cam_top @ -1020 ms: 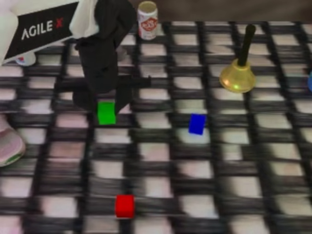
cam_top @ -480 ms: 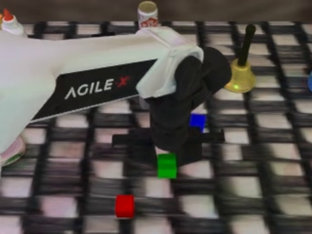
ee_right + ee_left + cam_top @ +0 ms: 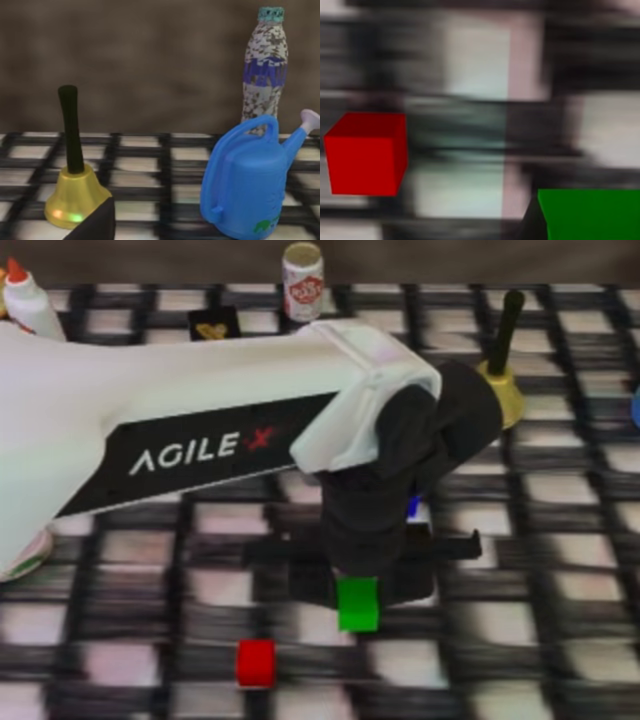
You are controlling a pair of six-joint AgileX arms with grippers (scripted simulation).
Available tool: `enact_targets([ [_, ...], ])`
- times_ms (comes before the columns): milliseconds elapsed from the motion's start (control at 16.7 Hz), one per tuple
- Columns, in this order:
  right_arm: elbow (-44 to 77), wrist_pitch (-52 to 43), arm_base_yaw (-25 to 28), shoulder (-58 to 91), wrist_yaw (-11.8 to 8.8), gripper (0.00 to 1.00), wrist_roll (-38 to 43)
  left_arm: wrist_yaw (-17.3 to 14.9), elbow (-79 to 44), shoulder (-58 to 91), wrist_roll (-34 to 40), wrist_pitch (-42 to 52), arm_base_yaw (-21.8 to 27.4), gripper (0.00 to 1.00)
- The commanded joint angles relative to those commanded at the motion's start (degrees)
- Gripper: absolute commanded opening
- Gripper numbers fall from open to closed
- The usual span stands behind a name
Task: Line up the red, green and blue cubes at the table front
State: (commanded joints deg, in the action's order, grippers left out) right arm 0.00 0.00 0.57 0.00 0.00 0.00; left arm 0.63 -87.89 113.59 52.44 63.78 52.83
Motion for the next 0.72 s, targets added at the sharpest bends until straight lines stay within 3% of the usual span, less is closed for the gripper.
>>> enact_targets([
  [480, 0.0, 0.0, 0.0, 0.0, 0.0, 1.00, 0.0, 0.0, 9.4, 4.0, 0.2, -13.7, 0.3, 0.00],
  [720, 0.0, 0.0, 0.0, 0.0, 0.0, 1.00, 0.0, 0.0, 10.0, 4.3, 0.3, -14.4, 0.4, 0.00],
])
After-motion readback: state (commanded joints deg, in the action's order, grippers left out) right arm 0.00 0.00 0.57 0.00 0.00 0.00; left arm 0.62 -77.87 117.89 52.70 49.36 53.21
